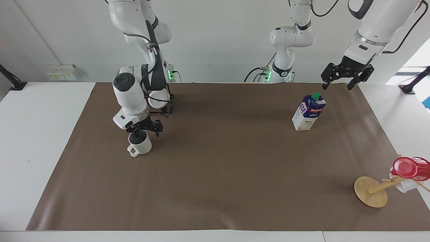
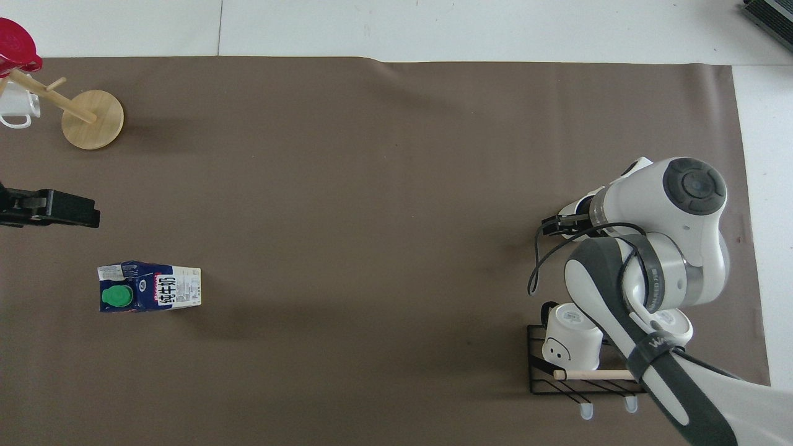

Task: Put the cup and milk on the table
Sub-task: 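Lift the mug with the right gripper while the left gripper reaches the carton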

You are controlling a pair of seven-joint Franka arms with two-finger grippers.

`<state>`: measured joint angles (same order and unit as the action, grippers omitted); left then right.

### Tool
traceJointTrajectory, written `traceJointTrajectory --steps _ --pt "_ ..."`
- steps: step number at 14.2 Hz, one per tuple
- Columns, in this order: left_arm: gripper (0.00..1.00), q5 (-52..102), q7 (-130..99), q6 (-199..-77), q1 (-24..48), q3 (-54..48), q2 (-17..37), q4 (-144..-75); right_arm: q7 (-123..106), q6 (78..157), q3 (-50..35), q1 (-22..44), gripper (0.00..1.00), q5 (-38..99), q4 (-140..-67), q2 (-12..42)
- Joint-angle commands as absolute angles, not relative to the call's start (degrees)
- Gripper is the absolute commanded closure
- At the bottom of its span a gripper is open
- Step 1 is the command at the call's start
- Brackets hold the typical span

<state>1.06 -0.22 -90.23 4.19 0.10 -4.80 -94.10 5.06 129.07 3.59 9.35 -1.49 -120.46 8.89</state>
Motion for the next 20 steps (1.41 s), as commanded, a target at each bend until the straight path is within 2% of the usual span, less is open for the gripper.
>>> traceJointTrajectory --steps 1,3,4,13,16,20 --pt "0.00 1.67 -0.44 -89.03 4.31 0.35 -5.36 -93.69 5.18 130.87 3.43 8.79 0.39 -0.97 -121.20 8.88" --pt "0.00 1.58 -0.44 -89.03 4.39 0.35 -5.36 -93.87 5.36 130.87 3.43 8.88 0.80 -0.97 -121.11 8.96" --pt "0.00 1.58 -0.70 -89.12 4.48 0.35 -5.45 -93.95 5.62 130.87 3.43 9.05 0.98 -0.97 -120.94 9.05" --pt "0.00 1.58 -3.60 -90.18 5.01 0.18 -5.36 -93.96 9.93 130.61 3.43 9.49 1.00 -0.88 -117.34 10.28" --pt "0.00 1.67 -3.60 -90.09 5.01 0.18 -6.32 -96.23 9.14 126.05 3.25 9.75 1.00 -1.05 -114.01 10.11" --pt "0.00 1.67 -3.69 -91.40 5.01 0.18 -6.94 -97.82 9.67 116.99 3.16 14.92 1.00 -0.97 -108.29 10.28"
